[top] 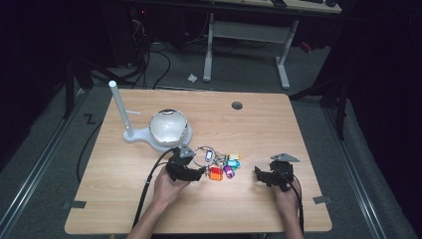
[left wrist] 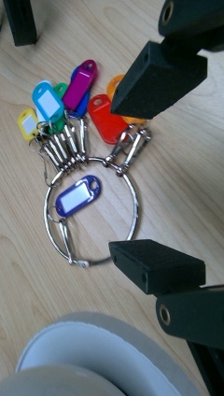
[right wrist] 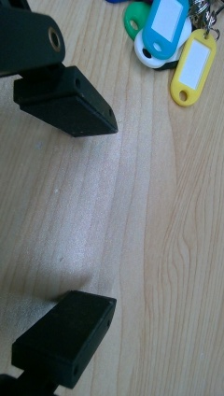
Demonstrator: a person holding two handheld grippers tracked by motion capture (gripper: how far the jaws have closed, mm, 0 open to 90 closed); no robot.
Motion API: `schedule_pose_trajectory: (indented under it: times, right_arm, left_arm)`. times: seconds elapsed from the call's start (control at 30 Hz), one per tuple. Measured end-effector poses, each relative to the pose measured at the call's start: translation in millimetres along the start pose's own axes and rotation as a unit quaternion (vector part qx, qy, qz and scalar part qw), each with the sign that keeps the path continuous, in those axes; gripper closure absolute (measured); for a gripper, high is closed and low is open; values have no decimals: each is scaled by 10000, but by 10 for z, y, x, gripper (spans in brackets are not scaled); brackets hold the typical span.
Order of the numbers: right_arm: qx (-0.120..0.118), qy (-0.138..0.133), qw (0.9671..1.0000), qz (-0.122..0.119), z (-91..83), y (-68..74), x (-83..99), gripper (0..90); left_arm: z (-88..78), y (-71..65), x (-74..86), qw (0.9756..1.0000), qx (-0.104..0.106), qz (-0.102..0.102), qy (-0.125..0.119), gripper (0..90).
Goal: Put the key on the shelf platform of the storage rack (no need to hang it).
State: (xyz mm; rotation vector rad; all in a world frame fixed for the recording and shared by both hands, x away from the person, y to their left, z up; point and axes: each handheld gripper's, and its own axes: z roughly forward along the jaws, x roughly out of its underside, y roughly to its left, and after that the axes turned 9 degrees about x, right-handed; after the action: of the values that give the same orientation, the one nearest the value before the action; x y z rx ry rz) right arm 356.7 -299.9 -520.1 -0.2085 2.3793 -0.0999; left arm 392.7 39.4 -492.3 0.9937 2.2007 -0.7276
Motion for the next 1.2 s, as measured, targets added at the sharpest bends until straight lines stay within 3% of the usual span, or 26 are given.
schedule_pose_trajectory:
  times: [0.43, 0.67, 1.03, 1.2]
  right_arm:
    - [0, 0, 10000, 0, 0, 0, 0, 145]
    - [0, 1, 10000, 2, 0, 0, 0, 145]
    - [0, 1, 10000, 1, 0, 0, 0, 145]
    - [1, 1, 10000, 0, 0, 0, 0, 145]
  left_arm:
    - [272, -56, -182, 9995, 23, 156, 271, 311]
    - [427, -39, -213, 9992, -24, 117, 377, 366]
    - [547, -44, -262, 9994, 8, 88, 332, 411]
    - [595, -63, -253, 9991, -36, 175, 386, 445]
